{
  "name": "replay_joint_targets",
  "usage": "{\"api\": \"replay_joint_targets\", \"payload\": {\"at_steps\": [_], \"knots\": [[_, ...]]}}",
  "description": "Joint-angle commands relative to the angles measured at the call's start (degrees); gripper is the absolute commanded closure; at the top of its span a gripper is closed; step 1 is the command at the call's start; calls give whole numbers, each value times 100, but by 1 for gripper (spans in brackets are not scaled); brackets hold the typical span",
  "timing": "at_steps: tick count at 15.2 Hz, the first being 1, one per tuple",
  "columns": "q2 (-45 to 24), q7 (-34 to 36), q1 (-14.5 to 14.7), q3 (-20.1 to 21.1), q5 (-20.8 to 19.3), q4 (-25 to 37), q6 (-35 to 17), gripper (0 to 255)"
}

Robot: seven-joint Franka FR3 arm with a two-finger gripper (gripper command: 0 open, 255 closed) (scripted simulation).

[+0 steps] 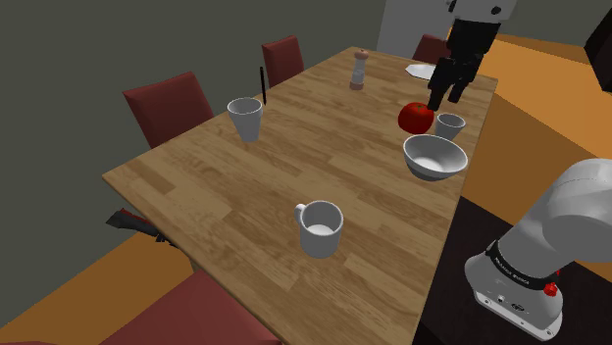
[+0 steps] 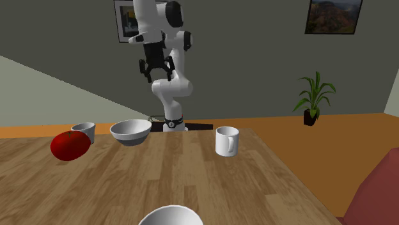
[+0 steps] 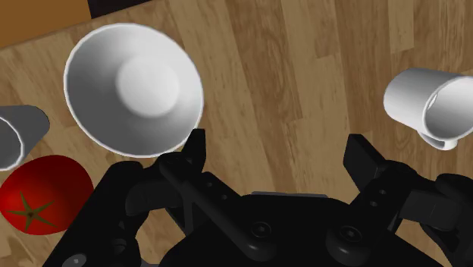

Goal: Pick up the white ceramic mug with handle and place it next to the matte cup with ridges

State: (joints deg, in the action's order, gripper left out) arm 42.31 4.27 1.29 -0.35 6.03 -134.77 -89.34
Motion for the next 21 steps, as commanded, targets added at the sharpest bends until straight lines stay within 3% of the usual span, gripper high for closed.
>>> {"api": "replay_joint_targets", "payload": {"at_steps": [1, 11, 21], "knots": [[0, 0, 0, 0, 0, 0, 0, 0], [-411, 1411, 349, 1314, 657, -748, -1382, 0], [-1849, 2934, 478, 2706, 836, -649, -2906, 0]]}}
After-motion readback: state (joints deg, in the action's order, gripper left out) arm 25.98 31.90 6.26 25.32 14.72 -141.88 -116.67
